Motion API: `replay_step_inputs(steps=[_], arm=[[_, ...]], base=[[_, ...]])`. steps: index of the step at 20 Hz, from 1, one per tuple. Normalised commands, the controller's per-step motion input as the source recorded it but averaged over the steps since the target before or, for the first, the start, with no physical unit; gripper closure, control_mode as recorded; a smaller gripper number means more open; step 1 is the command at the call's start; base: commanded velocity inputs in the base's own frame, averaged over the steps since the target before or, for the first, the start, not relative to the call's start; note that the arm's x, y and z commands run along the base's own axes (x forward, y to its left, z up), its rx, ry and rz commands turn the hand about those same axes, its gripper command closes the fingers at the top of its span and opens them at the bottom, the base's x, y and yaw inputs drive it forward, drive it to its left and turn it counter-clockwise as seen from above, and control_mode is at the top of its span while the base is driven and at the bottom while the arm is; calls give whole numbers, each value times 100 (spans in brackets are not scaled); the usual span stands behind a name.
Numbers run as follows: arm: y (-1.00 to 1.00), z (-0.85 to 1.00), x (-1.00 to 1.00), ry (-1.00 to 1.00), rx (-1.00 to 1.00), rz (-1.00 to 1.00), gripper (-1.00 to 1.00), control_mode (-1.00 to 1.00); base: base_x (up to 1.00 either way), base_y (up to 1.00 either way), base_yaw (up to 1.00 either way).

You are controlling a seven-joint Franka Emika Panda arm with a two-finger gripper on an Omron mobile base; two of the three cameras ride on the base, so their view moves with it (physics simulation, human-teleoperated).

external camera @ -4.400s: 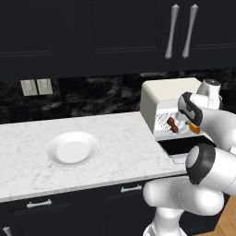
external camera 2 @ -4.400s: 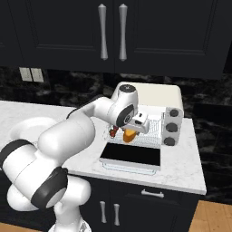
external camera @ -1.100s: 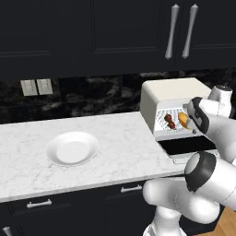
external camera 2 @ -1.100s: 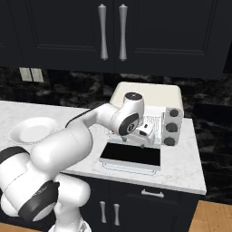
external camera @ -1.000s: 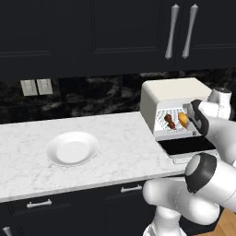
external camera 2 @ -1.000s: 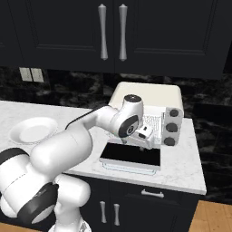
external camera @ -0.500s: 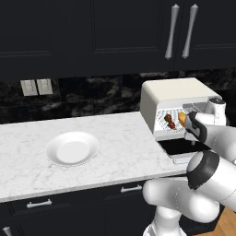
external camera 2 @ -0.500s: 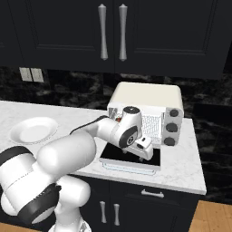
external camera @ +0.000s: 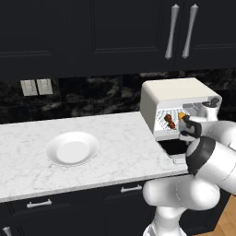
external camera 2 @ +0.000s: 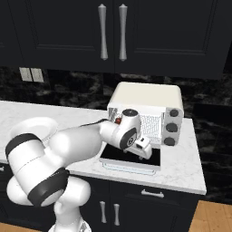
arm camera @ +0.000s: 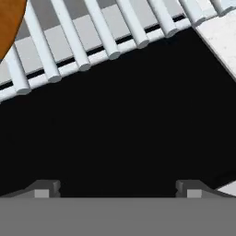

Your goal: Pick up the kebab skewer and baguette bread, and place them inside the toaster oven. Close the toaster oven door and start by setting the timer.

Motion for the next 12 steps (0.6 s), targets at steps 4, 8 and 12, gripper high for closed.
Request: replay_step_inputs(steps=[4, 8, 12], arm=[[0, -19, 34, 0, 0, 0, -100, -100], [0, -9, 36, 0, 0, -3, -100, -100], [0, 0, 34, 0, 0, -4, -100, -100]], base=[[0, 0, 0], [0, 0, 0], [0, 0, 0]])
